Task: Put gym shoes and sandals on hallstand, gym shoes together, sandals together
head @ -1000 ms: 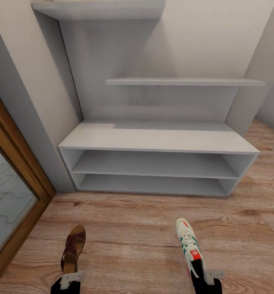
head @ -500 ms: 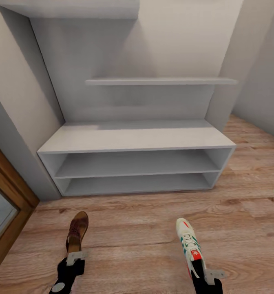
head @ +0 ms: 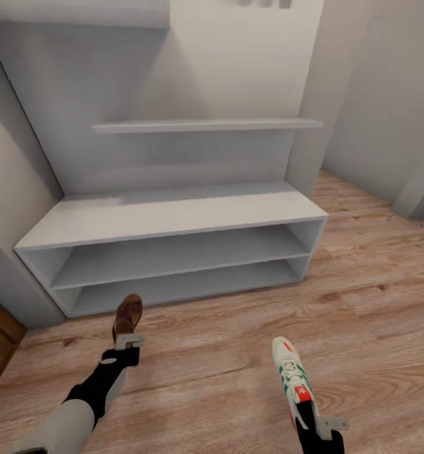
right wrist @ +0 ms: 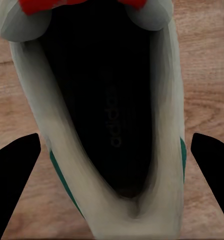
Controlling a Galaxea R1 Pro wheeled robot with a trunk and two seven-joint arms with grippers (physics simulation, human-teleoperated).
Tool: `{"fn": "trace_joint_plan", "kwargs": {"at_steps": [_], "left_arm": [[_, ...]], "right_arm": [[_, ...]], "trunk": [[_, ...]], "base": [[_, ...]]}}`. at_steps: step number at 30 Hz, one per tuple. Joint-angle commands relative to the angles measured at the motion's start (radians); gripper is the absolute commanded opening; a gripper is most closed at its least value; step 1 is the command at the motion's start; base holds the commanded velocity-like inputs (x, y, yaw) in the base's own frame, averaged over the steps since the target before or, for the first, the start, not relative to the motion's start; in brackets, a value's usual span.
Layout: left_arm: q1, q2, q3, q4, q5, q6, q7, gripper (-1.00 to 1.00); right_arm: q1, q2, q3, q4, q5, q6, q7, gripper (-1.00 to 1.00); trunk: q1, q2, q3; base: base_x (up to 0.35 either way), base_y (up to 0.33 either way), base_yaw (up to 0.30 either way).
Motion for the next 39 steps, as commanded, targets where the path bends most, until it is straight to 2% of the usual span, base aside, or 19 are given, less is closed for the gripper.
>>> {"fn": "trace_joint_plan", "kwargs": {"at_steps": [1,3,6,8,11,13,32,39], "left_arm": [[-0.022,0.0,0.006,-0.002,-0.014,0.027,0.001,-1.0],[-0.067,0.004,0.007,-0.002,-0.015,0.064,0.03,-1.0],[-0.104,0.012,0.011,-0.001,-0.013,0.088,0.074,-1.0],[-0.114,0.028,0.013,-0.001,-0.011,0.099,0.086,-1.0],[-0.114,0.067,0.017,0.001,-0.005,0.112,0.084,-1.0],[-0.109,0.073,0.017,0.0,-0.005,0.11,0.082,-1.0],[-0.102,0.076,0.016,-0.019,-0.005,0.099,0.071,-1.0],[-0.11,0.073,0.015,-0.063,-0.005,0.109,0.074,-1.0]], "right_arm": [[-0.001,0.0,-0.009,0.001,0.003,-0.004,0.009,-1.0],[-0.001,0.0,-0.009,0.001,0.003,-0.004,0.009,-1.0],[-0.001,0.0,-0.009,0.001,0.003,-0.004,0.009,-1.0],[-0.001,0.001,-0.009,0.001,0.003,-0.004,0.009,-1.0],[-0.001,0.002,-0.008,0.001,0.003,-0.004,0.009,-1.0],[-0.001,0.003,-0.007,0.001,0.003,-0.004,0.009,-1.0],[-0.001,0.003,-0.009,0.001,0.003,-0.004,0.008,-1.0],[-0.001,0.003,-0.009,0.001,0.003,-0.004,0.009,-1.0]], "trunk": [[0.0,0.0,-0.001],[0.0,0.0,-0.001],[0.0,0.0,-0.001],[0.0,0.0,-0.001],[0.0,0.0,-0.001],[0.0,0.0,-0.001],[0.0,0.0,-0.015],[0.027,-0.049,-0.038]], "base": [[0.0,0.0,-0.092],[0.0,0.0,-0.045],[0.0,0.0,-0.013],[0.0,0.0,-0.004],[0.0,0.0,0.023],[0.0,0.0,0.179],[0.0,0.0,0.225],[0.0,0.0,0.024]]}}
